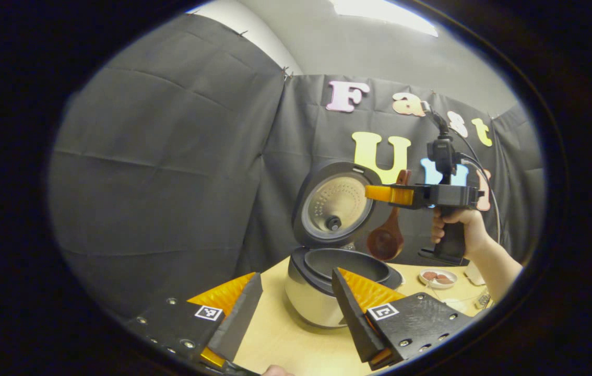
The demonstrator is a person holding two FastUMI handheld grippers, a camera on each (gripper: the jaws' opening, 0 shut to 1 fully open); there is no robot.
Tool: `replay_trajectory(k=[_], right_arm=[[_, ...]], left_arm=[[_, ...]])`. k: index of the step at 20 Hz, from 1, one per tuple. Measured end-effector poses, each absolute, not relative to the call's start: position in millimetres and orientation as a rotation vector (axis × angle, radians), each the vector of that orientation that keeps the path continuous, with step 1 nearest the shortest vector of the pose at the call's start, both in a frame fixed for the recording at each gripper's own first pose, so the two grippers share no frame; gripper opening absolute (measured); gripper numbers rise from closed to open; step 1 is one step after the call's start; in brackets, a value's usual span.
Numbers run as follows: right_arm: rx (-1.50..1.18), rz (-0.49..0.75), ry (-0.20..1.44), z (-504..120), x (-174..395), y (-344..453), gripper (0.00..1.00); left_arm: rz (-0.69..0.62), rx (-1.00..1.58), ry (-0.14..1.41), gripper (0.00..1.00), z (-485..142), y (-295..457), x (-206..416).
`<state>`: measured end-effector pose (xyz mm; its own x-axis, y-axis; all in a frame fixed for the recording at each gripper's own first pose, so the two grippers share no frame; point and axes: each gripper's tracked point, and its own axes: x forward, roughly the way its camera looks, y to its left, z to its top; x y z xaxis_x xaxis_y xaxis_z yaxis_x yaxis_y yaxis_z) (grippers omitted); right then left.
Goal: Close the left gripper, press the button to open the rice cooker; take a wooden spoon from the chopstick holder with the right hand, scoop a spoonful of rice and pour it into the rice cooker, then put the wooden spoon back into the chopstick holder.
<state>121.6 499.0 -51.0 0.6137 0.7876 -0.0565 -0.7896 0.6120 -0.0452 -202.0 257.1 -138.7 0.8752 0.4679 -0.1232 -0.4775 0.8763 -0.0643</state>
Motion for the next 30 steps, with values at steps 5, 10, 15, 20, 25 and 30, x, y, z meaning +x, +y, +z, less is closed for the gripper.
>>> replay_trajectory(k=[5, 10, 15, 20, 25, 30], right_arm=[[0.04, 0.862, 0.002, -23.2, 114.5, 424.7, 0.27], [0.11, 0.763, -0.022, -8.8, 111.5, 332.3, 0.31], [0.112, 0.67, -0.068, 0.0, 101.9, 251.6, 0.27], [0.122, 0.575, -0.041, -8.5, 100.3, 176.5, 0.27], [0.136, 0.472, 0.0, -22.8, 104.1, 102.2, 0.27], [0.194, 0.357, 0.028, -39.4, 109.4, 28.8, 0.27]], left_arm=[[0.44, -0.095, 0.089, 0.84, -132.7, 229.0, -183.1], [0.364, -0.112, 0.088, 0.84, -135.4, 193.1, -149.5], [0.297, -0.129, 0.088, 0.84, -135.8, 156.3, -117.0], [0.24, -0.113, 0.095, 0.84, -135.8, 117.8, -95.2], [0.193, -0.098, 0.107, 0.85, -139.2, 79.7, -79.7], [0.169, -0.11, 0.124, 0.85, -146.8, 49.9, -68.2]])
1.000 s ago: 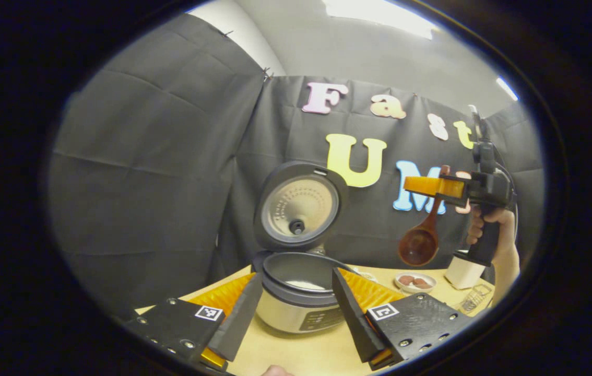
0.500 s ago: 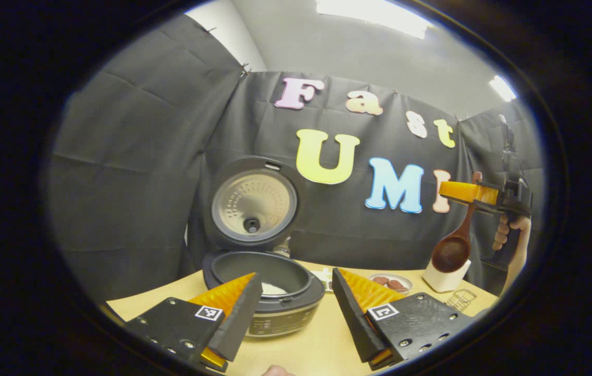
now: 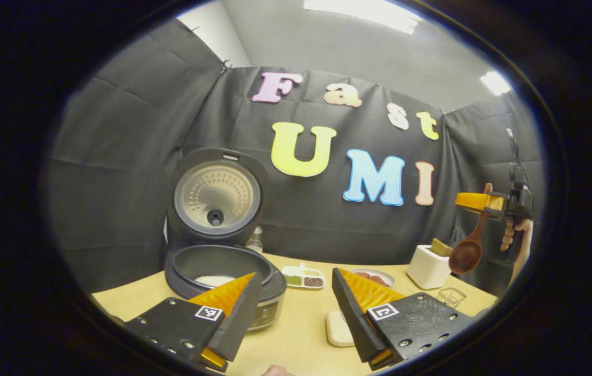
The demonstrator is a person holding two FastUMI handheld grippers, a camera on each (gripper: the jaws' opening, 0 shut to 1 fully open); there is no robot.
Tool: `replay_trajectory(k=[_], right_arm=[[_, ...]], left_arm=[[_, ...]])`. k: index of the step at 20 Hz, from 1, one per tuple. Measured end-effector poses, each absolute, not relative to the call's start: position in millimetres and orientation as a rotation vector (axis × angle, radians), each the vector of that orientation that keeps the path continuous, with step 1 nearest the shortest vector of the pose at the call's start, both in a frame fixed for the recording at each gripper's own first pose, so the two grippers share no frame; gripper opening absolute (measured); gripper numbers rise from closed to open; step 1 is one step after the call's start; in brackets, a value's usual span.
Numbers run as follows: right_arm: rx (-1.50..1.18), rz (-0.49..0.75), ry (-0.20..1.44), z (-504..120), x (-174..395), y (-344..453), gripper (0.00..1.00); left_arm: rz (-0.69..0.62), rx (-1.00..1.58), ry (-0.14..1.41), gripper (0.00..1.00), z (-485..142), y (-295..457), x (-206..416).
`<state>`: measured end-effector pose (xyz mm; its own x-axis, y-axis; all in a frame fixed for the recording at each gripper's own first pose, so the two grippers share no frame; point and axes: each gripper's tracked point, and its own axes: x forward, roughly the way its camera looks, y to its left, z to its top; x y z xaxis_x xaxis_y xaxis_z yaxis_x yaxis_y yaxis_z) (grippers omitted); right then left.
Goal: Close the left gripper, press the button to open the rice cooker; take a wooden spoon from the chopstick holder with the right hand, scoop a spoonful of rice and pour it into the rice cooker, then put the wooden spoon back into the chopstick holder.
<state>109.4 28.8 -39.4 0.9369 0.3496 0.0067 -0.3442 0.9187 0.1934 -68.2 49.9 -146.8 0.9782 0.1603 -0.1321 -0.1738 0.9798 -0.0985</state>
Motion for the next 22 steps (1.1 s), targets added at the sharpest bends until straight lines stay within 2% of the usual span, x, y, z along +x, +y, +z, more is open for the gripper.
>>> replay_trajectory(k=[2, 3, 9, 12, 13, 15, 17, 18, 22], right_arm=[[0.223, 0.306, 0.051, -54.8, 111.0, 1.8, 0.27], [0.244, 0.273, 0.059, -64.8, 112.5, -12.4, 0.24], [0.37, 0.106, 0.176, -145.4, 127.3, -71.8, 0.24], [0.422, 0.076, 0.218, -173.9, 136.0, -79.4, 0.24], [0.431, 0.069, 0.236, -183.7, 137.7, -80.0, 0.28], [0.433, 0.053, 0.268, -200.7, 141.3, -80.6, 0.24], [0.436, 0.031, 0.276, -214.9, 130.2, -86.3, 0.27], [0.443, 0.021, 0.279, -219.3, 131.1, -85.0, 0.24], [0.475, -0.001, 0.317, -240.9, 133.4, -83.4, 0.24]], left_arm=[[0.164, -0.115, 0.13, 0.84, -151.1, 42.0, -66.6], [0.162, -0.119, 0.13, 0.84, -151.4, 38.3, -67.2], [0.159, -0.13, 0.166, 0.84, -167.5, 24.5, -63.6], [0.163, -0.118, 0.176, 0.84, -170.7, 22.4, -63.0], [0.168, -0.113, 0.177, 0.84, -170.3, 22.6, -63.0], [0.177, -0.108, 0.183, 0.84, -171.7, 24.0, -63.0], [0.186, -0.11, 0.189, 0.84, -175.1, 26.3, -59.4], [0.188, -0.112, 0.192, 0.84, -176.5, 26.4, -59.4], [0.195, -0.101, 0.208, 0.84, -181.2, 24.5, -56.3]])
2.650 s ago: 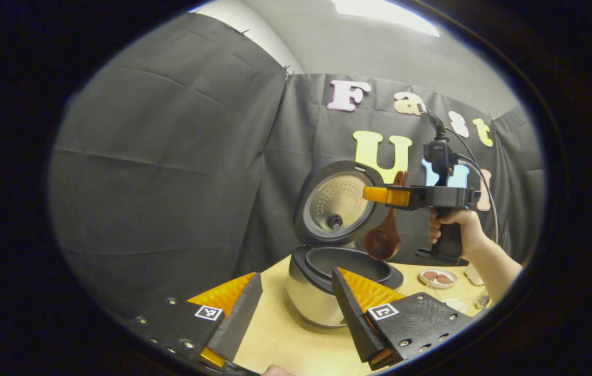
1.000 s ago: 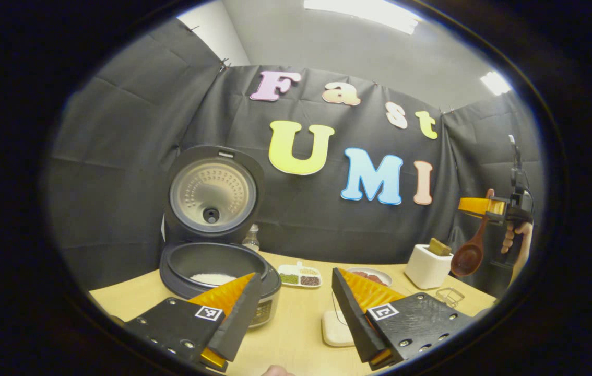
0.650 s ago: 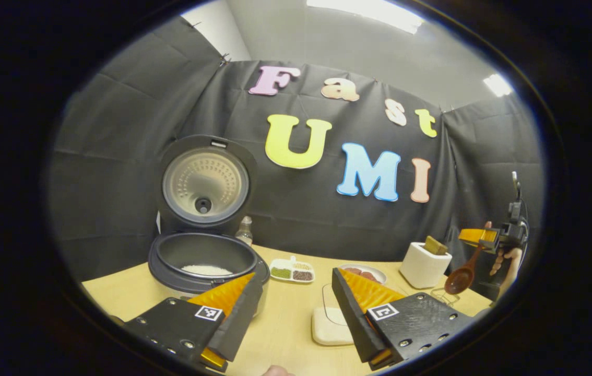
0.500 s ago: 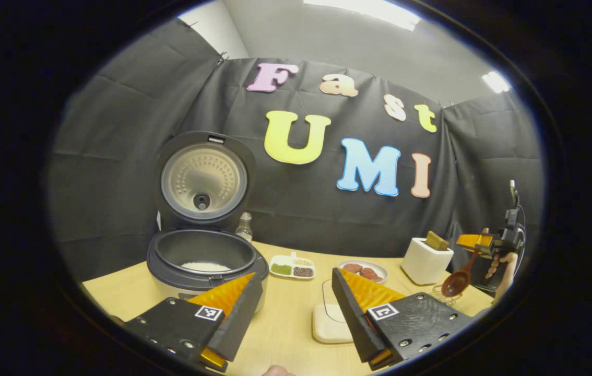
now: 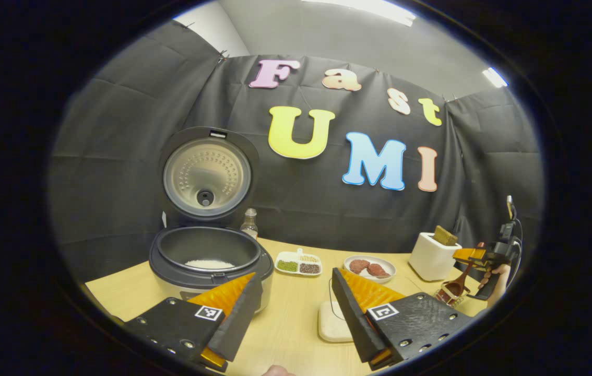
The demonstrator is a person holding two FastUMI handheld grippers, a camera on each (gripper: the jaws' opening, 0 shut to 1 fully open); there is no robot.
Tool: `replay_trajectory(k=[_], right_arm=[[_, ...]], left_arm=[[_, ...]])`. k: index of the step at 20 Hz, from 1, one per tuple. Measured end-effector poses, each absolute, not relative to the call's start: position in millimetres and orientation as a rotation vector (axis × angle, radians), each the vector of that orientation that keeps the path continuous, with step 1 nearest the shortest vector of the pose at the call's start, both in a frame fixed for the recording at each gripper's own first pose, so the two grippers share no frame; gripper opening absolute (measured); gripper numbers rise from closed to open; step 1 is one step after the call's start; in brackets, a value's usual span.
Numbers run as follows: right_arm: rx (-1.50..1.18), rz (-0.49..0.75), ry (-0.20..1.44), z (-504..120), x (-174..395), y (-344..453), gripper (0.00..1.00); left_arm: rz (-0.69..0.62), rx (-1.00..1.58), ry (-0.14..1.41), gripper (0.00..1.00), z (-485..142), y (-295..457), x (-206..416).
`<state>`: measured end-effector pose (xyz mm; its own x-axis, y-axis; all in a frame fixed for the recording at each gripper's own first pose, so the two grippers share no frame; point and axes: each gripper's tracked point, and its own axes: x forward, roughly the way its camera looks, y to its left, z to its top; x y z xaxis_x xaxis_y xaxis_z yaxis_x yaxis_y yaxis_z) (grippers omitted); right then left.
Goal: Close the left gripper, press the button to open the rice cooker; take a wooden spoon from the chopstick holder with the right hand, scoop a spoonful of rice and pour it into the rice cooker, then put the wooden spoon back into the chopstick holder.
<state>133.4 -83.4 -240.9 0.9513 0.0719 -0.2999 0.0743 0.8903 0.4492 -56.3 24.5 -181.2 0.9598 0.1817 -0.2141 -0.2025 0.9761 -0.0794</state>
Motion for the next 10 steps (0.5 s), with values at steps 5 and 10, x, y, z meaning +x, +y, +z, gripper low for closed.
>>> replay_trajectory(k=[5, 10], right_arm=[[0.535, -0.021, 0.33, -250.6, 126.8, -84.1, 0.25], [0.458, -0.068, 0.291, -241.0, 106.9, -93.7, 0.99]], left_arm=[[0.211, -0.089, 0.184, 0.84, -171.7, 31.2, -48.9], [0.27, -0.076, 0.097, 0.85, -134.9, 64.2, -45.3]])
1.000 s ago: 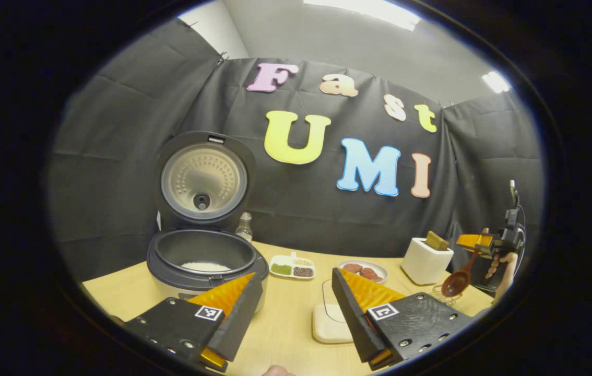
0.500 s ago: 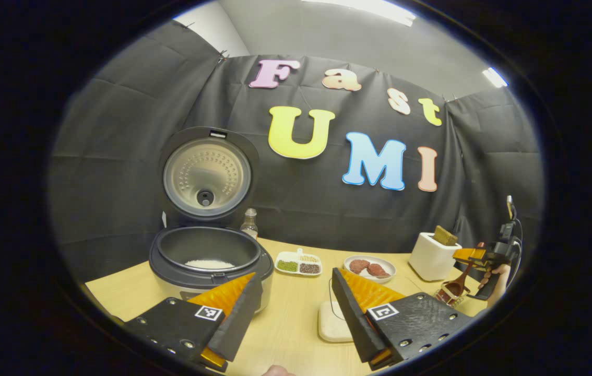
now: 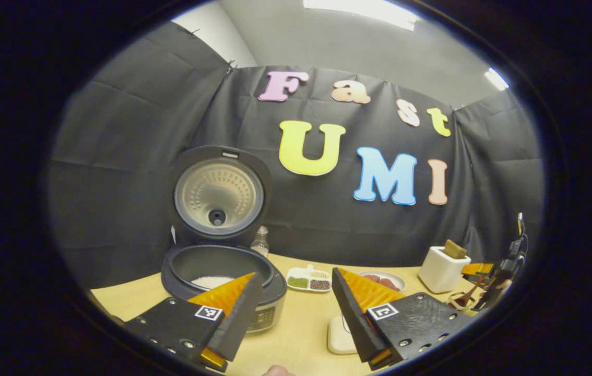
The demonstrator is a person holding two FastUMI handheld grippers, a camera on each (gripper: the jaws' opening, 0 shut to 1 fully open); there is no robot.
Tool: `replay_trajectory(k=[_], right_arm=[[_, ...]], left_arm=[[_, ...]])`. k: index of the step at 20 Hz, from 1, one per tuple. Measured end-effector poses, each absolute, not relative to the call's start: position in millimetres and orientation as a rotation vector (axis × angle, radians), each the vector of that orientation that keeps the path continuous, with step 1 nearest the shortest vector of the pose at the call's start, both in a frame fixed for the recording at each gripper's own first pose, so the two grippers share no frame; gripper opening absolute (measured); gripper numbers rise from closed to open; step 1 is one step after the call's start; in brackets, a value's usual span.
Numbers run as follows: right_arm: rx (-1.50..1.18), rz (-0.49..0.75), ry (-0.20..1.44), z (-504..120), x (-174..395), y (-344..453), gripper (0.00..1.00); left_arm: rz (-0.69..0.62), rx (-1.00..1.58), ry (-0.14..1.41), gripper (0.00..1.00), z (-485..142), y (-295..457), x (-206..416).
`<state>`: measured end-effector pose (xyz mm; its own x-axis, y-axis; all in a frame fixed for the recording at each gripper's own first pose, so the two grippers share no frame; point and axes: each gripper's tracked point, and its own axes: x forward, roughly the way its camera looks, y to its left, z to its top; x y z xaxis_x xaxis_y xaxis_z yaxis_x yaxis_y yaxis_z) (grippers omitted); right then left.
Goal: Close the left gripper, press the button to open the rice cooker; take a wooden spoon from the chopstick holder with the right hand, scoop a spoonful of rice and pour it into the rice cooker, then put the wooden spoon back into the chopstick holder.
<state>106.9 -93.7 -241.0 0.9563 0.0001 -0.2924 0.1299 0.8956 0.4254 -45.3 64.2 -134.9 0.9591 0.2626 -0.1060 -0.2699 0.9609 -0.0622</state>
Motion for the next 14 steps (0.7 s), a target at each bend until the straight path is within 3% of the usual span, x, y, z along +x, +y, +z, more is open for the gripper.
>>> replay_trajectory(k=[7, 14], right_arm=[[0.209, -0.189, 0.133, -192.2, 54.2, -120.3, 0.98], [0.044, -0.246, -0.048, -151.3, -4.2, -129.6, 0.98]], left_arm=[[0.4, 0.203, -0.086, 0.85, -28.7, 132.0, -29.2], [0.396, 0.251, -0.172, 0.84, 54.8, 186.5, 34.8]])
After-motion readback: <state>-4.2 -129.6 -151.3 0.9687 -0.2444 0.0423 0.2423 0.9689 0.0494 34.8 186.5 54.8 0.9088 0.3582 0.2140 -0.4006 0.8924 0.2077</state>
